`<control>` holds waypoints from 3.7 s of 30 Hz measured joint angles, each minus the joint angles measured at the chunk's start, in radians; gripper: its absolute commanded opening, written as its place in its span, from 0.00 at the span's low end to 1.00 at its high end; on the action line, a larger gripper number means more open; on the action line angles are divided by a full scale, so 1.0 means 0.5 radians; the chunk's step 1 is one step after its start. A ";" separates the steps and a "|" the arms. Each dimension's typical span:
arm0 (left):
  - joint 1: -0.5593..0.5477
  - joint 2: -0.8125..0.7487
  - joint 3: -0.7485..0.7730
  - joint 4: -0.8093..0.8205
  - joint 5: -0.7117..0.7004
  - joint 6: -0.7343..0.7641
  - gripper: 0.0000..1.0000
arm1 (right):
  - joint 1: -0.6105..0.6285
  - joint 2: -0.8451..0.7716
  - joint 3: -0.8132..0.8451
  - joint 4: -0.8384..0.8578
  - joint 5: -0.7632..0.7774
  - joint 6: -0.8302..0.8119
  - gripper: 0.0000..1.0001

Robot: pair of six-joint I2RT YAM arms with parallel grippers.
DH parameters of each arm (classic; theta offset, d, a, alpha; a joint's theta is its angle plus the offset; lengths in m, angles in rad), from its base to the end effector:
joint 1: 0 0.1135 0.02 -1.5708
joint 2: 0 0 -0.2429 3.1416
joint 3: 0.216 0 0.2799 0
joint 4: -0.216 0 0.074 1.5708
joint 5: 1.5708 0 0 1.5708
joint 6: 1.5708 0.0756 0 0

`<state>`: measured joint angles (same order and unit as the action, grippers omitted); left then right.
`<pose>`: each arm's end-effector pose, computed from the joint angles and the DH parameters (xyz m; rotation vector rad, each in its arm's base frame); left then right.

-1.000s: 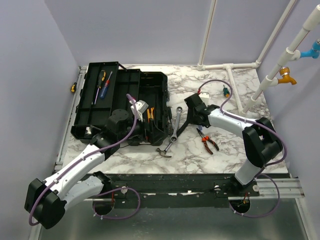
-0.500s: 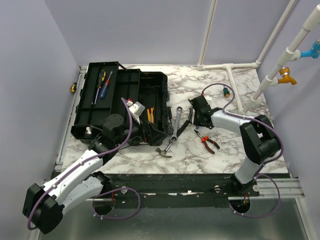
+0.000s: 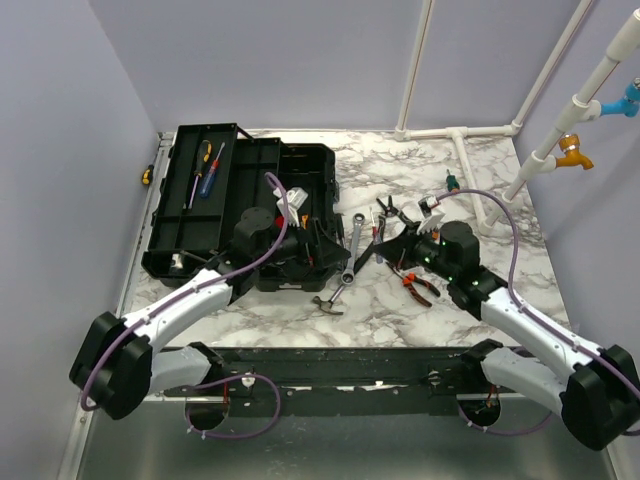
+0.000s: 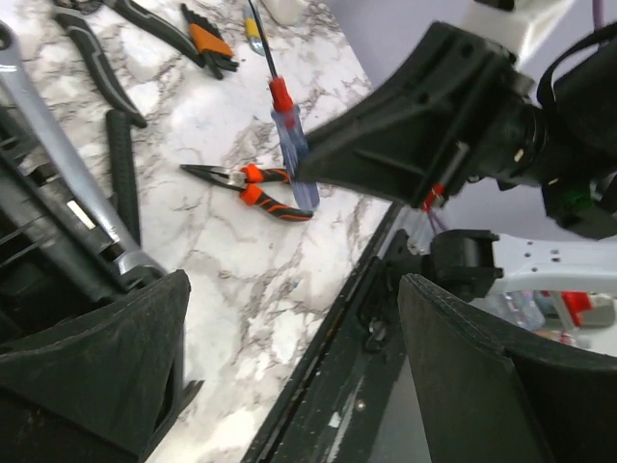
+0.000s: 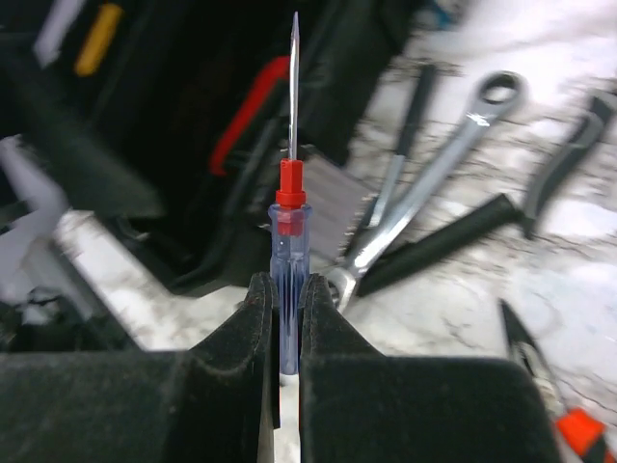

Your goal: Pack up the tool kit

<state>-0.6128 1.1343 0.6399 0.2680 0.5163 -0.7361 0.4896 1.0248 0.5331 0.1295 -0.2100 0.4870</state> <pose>0.2424 -0.2161 0.2253 0.2909 1.9856 -1.3810 0.2587 0.1557 0.1925 -0.1493 2.0155 0.8405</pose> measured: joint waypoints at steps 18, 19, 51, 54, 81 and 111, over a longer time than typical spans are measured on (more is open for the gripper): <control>-0.168 0.520 0.265 0.384 0.129 -0.396 0.48 | 0.000 -0.325 -0.141 0.240 -0.722 -0.005 0.01; -0.177 0.524 0.265 0.392 0.130 -0.400 0.38 | 0.000 -0.325 -0.141 0.244 -0.729 -0.005 0.01; 0.140 0.766 1.747 -2.319 -2.022 0.824 0.00 | -0.007 -0.580 -0.156 0.034 -0.267 -0.019 0.83; 0.182 0.969 1.817 -2.432 -2.126 0.842 0.00 | -0.007 -0.581 -0.156 0.005 -0.265 -0.019 0.83; 0.304 1.113 1.939 -2.736 -2.497 0.870 0.65 | -0.007 -0.386 -0.040 -0.514 0.778 0.198 0.81; -0.142 -0.345 0.307 -1.087 -1.038 0.713 0.99 | -0.524 1.821 2.119 -1.242 1.683 -0.272 0.85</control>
<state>-0.6838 0.9619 0.7933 -0.2756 -0.0025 -0.3794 0.2276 1.9354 1.5925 -0.4915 0.6315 0.3511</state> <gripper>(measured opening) 0.984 0.873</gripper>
